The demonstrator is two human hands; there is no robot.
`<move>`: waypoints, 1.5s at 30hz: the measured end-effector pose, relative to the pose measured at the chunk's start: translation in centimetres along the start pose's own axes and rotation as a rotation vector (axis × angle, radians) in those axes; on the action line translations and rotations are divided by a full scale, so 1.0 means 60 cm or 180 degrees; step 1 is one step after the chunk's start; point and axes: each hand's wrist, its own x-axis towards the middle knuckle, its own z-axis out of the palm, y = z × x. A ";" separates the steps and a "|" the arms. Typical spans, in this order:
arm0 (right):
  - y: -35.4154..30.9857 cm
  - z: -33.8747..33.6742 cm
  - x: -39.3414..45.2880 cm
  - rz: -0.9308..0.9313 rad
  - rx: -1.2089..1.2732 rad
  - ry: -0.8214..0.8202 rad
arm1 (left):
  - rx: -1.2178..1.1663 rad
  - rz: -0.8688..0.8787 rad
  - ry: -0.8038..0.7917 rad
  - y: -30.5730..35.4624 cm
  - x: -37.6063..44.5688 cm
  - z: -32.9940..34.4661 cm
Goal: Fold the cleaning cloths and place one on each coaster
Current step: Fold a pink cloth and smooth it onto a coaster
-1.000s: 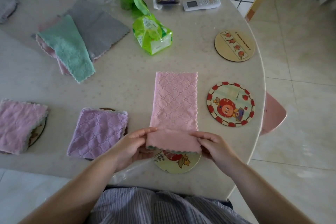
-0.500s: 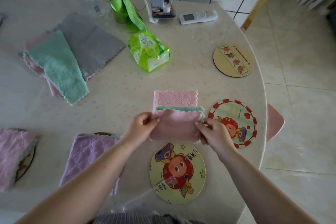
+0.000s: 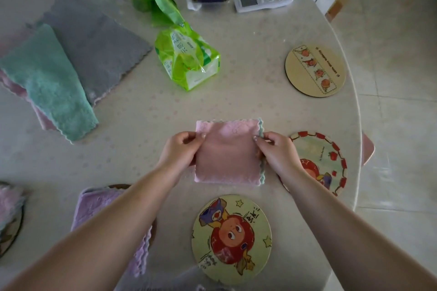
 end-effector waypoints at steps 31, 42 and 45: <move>0.023 0.035 -0.042 -0.0836 -0.0777 0.0313 | 0.2943 0.1805 0.0333 -0.024 0.015 -0.024; 0.002 0.006 -0.046 0.0835 0.1229 0.0043 | 0.0163 -0.0172 -0.0203 -0.006 -0.048 -0.006; 0.004 -0.002 -0.069 0.0909 0.1429 -0.0049 | -0.0146 -0.0297 -0.0545 0.006 -0.073 -0.007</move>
